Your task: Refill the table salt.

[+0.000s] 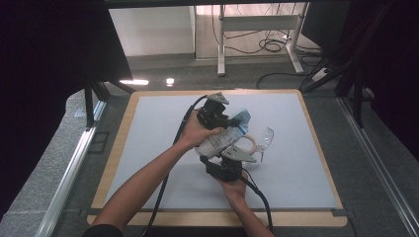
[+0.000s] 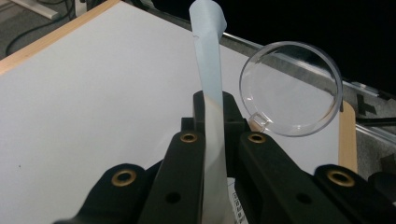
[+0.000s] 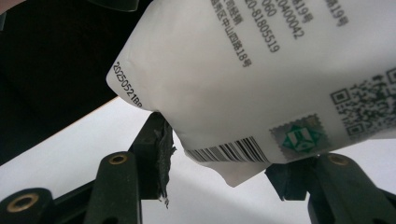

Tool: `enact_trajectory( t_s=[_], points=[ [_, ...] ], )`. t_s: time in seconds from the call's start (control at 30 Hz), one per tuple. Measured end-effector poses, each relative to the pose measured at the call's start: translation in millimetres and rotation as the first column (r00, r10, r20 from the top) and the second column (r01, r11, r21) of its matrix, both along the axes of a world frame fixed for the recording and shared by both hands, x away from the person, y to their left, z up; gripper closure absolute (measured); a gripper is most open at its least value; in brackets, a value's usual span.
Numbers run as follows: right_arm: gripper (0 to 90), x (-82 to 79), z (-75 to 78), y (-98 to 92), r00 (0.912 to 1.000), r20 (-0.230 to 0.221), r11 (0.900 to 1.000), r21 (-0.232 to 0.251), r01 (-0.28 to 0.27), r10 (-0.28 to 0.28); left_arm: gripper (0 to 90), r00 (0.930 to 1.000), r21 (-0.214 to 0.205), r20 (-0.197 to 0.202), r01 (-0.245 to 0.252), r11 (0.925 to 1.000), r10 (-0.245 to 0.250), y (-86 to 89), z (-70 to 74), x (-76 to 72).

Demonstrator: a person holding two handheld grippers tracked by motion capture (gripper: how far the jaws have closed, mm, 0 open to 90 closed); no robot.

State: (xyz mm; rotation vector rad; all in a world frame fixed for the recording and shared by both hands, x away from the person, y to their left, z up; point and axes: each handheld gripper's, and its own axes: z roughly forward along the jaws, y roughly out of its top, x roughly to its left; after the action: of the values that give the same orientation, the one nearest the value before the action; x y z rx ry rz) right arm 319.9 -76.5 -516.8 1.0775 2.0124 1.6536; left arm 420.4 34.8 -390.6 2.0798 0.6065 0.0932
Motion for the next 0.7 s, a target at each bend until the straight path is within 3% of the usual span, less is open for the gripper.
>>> enact_trajectory(
  t_s=[0.23,0.7],
  points=[
    [47.2,-0.1,1.2,2.0,0.9992,0.000,0.9991,0.018,0.039,-0.039,90.0,1.0000,0.022,-0.001,0.006,0.9997,-0.006,-6.5,1.4,2.7],
    [47.2,-0.3,2.5,4.5,0.9979,-0.010,0.9962,0.058,0.065,-0.064,90.0,0.9999,0.061,0.007,0.010,0.9981,-0.010,-12.5,2.8,4.7]
  ],
)
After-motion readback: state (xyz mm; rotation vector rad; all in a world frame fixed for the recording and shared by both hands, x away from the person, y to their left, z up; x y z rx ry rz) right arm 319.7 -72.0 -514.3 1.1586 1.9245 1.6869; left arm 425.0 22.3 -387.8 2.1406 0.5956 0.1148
